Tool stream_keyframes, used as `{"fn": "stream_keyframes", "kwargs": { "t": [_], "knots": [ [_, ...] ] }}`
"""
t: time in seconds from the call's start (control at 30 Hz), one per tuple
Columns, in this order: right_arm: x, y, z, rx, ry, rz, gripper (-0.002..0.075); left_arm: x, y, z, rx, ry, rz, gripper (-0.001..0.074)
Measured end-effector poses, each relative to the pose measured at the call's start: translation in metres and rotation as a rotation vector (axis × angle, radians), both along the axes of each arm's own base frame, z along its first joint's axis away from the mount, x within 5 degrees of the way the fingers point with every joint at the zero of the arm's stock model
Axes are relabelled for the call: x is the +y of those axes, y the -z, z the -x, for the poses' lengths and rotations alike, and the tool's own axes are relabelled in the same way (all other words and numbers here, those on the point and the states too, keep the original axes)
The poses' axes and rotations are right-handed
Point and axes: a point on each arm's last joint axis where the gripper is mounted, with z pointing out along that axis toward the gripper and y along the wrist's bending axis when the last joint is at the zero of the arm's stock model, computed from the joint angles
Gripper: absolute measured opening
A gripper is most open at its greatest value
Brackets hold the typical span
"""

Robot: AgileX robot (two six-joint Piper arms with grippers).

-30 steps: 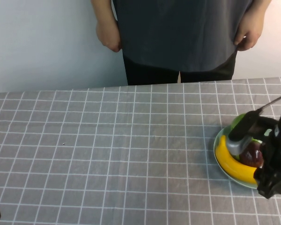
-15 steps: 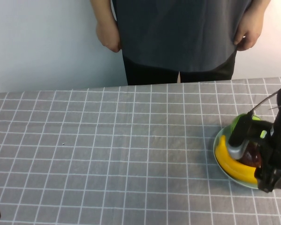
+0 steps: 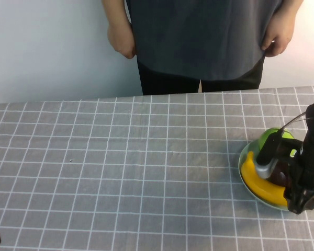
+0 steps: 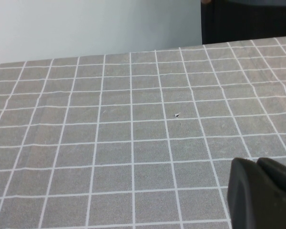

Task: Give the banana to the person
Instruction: Pick up the banana, then hand the grabbed banana to the person

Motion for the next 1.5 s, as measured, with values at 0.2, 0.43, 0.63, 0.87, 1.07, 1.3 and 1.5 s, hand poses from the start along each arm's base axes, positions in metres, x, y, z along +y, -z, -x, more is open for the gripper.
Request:
{"fn": "stream_keyframes", "kwargs": {
  "t": [0.2, 0.43, 0.63, 0.87, 1.07, 1.3, 1.5],
  "knots": [
    [0.0, 0.003, -0.001, -0.004, -0.001, -0.002, 0.0427, 0.0, 0.0, 0.0, 0.0, 0.0, 0.0, -0.0006],
    [0.001, 0.013, -0.002, 0.026, 0.0, 0.007, 0.0426, 0.0, 0.0, 0.0, 0.0, 0.0, 0.0, -0.0006],
    [0.0, 0.012, -0.001, 0.03, -0.003, 0.011, 0.0301, 0.0, 0.0, 0.0, 0.0, 0.0, 0.0, -0.0006],
    [-0.001, -0.002, 0.002, 0.016, -0.011, 0.019, -0.001, 0.0, 0.0, 0.0, 0.0, 0.0, 0.0, -0.0006],
    [-0.004, -0.031, 0.01, -0.036, -0.014, 0.017, -0.0008, 0.0, 0.0, 0.0, 0.0, 0.0, 0.0, -0.0006],
    [0.006, -0.091, 0.041, -0.143, 0.129, -0.077, -0.0008, 0.0, 0.0, 0.0, 0.0, 0.0, 0.0, -0.0006],
    [0.027, -0.168, 0.079, -0.489, 0.271, -0.373, -0.0008, 0.0, 0.0, 0.0, 0.0, 0.0, 0.0, -0.0006]
  ]
}}
